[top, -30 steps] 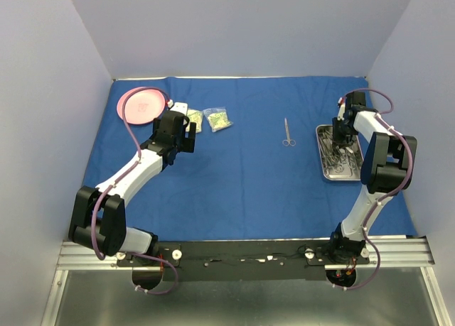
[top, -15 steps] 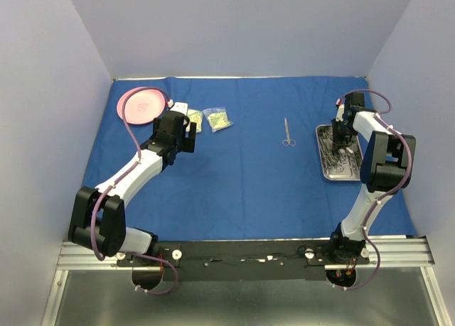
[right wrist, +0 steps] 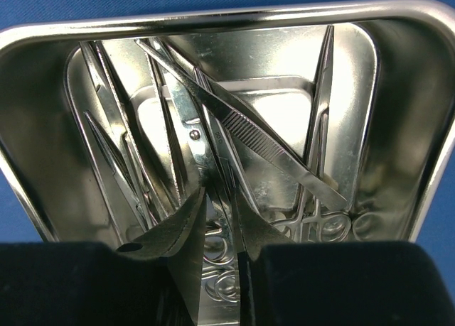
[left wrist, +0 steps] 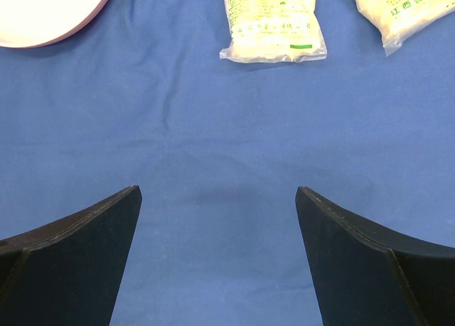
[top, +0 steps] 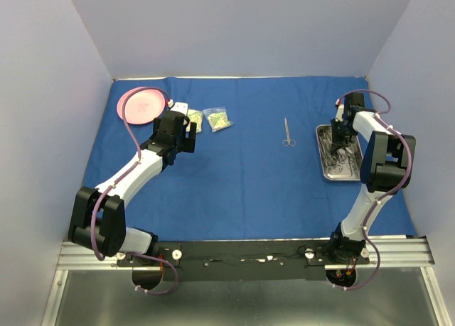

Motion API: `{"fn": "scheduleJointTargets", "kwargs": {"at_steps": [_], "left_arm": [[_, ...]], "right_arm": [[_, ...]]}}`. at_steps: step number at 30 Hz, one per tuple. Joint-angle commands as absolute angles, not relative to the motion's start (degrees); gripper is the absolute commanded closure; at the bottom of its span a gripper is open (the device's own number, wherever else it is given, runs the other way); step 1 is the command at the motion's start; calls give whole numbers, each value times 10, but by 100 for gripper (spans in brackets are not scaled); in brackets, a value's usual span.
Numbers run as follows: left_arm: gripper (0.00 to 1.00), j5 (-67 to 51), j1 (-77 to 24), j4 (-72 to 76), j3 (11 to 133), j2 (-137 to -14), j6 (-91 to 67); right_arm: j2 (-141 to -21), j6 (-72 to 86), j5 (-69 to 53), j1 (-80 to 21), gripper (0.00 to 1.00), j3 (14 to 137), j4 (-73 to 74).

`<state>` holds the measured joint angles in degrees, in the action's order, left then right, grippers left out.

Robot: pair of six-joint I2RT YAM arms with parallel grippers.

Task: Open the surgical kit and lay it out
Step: Pick up the medical item from the container.

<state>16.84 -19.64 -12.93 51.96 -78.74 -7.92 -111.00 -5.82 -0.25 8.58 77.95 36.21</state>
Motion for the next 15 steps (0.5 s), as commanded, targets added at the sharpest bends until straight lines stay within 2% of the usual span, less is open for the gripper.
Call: {"fn": "scheduleJointTargets", "kwargs": {"at_steps": [1,6,8,15], "left_arm": [[1,156,-199,-124,531,-768,-76],[1,156,-199,-123,529,-765,-74],[1,156,-199,-123,529,-765,-74],[1,159,-200,-122,528,-762,-72]], "right_arm": [[-1122,-50,31,69,71,767,388],[-1127,-49,58,57,75,770,396],[-1124,-44,73,55,87,766,397],[-1071,-18,80,53,97,744,391]]}}
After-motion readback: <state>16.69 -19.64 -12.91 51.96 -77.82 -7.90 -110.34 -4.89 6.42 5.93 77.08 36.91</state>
